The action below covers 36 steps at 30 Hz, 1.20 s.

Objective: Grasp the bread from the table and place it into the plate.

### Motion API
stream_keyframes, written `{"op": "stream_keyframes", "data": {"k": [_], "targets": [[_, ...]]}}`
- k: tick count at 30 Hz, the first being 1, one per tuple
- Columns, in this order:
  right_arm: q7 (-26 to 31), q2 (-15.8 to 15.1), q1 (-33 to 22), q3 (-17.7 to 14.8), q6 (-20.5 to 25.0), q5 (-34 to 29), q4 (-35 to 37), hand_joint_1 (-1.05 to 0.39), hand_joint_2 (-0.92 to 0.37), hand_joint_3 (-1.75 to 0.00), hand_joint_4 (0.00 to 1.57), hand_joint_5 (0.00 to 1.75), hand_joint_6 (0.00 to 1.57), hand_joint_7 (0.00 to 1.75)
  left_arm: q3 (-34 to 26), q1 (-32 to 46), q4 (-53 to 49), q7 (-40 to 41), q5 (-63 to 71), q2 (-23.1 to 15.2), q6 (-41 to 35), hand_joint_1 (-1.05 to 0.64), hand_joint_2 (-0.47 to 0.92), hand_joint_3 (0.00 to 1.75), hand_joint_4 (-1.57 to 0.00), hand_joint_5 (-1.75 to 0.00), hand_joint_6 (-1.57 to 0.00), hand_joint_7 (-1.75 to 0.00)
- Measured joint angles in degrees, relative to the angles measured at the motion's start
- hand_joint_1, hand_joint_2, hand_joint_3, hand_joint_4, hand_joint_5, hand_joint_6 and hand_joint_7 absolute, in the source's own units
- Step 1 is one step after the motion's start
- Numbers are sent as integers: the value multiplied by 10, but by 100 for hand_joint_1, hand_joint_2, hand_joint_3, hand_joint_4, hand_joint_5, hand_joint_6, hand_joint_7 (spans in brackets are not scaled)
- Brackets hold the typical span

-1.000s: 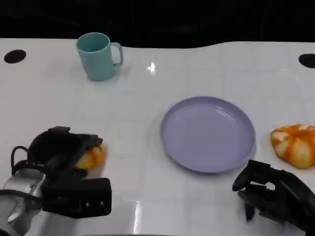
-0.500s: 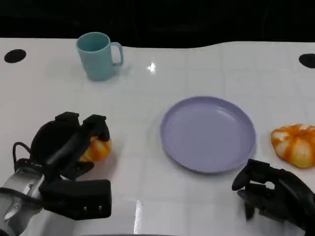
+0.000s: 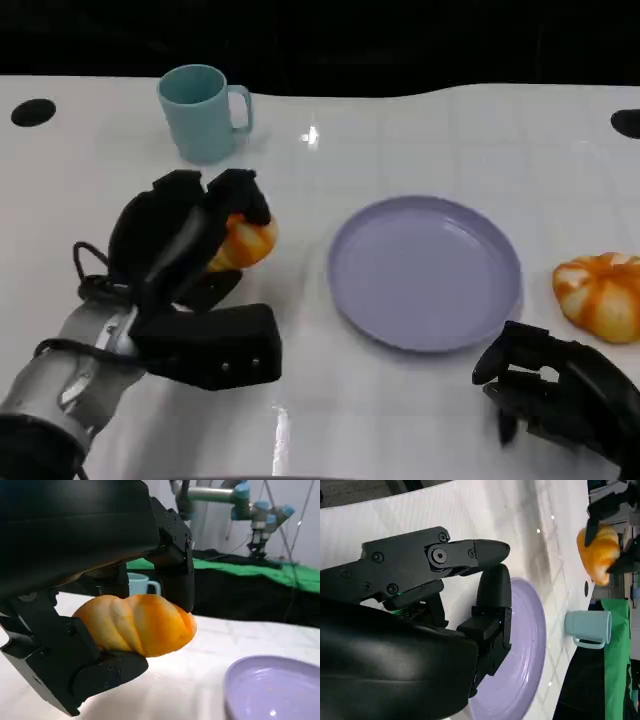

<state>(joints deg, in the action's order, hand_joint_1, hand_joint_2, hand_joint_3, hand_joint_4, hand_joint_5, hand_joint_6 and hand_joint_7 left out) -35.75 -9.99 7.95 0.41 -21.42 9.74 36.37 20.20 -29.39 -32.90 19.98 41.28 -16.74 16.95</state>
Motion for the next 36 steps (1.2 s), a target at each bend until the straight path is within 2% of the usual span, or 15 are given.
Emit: {"op": "stream_keyframes", "data": {"k": [7, 14, 22, 24, 28, 31, 33, 36], "targets": [[7, -2, -5, 0, 15, -1, -12, -53, -92, -29, 64, 175, 63, 140, 14, -39, -45, 30, 3, 29, 25, -12, 41, 112, -80, -175, -56, -175], [8, -4, -9, 0, 14, -1, -18, -53, -92, -29, 63, 175, 63, 140, 41, -85, -109, 63, 9, 72, 55, -18, 46, 119, -86, -175, -63, -175], [8, -4, -10, 2, 16, -1, -20, -52, -92, -28, 64, 175, 64, 140, 65, -131, -154, 73, 12, 105, 75, -20, 44, 124, -89, -175, -65, -175], [6, -5, -10, 0, 15, 1, -19, -51, -92, -28, 64, 175, 63, 140, 73, -141, -173, 75, 15, 115, 74, -21, 41, 121, -89, -175, -66, -175], [-3, -6, -7, -2, 8, 3, -10, -51, -92, -27, 66, 175, 65, 141, 94, -165, -213, 75, 27, 145, 70, -24, 50, 106, -89, -175, -65, -175], [-11, -5, -1, -3, -1, 10, 4, -51, -92, -28, 67, 175, 65, 142, 112, -189, -238, 78, 33, 170, 73, -24, 51, 112, -90, -175, -66, -173], [-14, -5, 1, -3, -7, 12, 10, -51, -92, -28, 68, 175, 65, 142, 120, -200, -257, 84, 33, 182, 80, -25, 49, 122, -93, -175, -69, -171], [-16, -5, 3, -3, -12, 12, 14, -51, -92, -28, 69, 175, 65, 143, 127, -212, -279, 97, 33, 193, 90, -26, 47, 125, -94, -175, -69, -169]]}}
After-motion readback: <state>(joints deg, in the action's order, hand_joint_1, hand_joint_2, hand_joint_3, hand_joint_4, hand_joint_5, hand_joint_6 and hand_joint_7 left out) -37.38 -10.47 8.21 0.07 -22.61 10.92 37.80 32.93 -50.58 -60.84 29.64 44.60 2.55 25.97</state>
